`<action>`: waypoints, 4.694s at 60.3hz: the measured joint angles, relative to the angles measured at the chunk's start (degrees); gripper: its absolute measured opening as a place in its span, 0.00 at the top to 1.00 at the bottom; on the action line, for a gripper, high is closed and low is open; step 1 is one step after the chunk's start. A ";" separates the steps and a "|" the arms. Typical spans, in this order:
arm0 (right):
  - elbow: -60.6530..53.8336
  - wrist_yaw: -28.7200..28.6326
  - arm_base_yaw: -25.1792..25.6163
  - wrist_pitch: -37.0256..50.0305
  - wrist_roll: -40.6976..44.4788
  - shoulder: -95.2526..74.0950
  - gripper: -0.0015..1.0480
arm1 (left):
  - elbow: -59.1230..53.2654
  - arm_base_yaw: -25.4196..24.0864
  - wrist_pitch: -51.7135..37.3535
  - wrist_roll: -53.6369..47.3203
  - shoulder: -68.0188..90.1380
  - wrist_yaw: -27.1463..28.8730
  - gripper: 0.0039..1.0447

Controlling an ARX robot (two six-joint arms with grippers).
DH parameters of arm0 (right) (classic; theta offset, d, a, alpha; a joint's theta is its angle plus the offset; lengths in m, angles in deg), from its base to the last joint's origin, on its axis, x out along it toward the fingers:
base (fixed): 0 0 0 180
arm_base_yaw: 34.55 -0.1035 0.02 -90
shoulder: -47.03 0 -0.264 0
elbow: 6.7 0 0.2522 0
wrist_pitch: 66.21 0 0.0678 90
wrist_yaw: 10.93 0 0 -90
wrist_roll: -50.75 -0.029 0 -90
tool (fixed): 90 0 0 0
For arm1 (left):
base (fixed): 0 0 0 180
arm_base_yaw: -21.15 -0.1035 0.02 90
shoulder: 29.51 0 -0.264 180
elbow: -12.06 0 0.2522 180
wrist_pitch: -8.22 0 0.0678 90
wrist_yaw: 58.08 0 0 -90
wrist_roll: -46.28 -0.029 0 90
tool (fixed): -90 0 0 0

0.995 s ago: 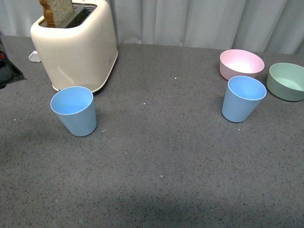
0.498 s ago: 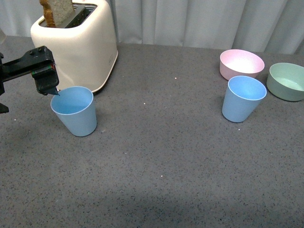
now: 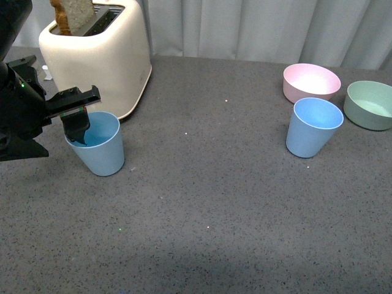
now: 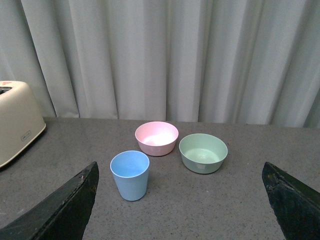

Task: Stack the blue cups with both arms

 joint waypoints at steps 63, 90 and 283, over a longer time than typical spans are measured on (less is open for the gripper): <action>0.00 0.00 0.00 0.02 0.00 0.02 0.09 | 18.69 19.23 8.92 10.71 10.62 2.19 0.97; 0.00 0.00 0.00 0.02 0.00 0.00 0.09 | 26.95 20.20 13.49 12.33 14.56 2.14 0.97; 0.00 0.02 0.00 0.02 0.00 0.00 0.09 | -60.50 -5.81 -24.79 -26.56 -102.86 -2.32 0.97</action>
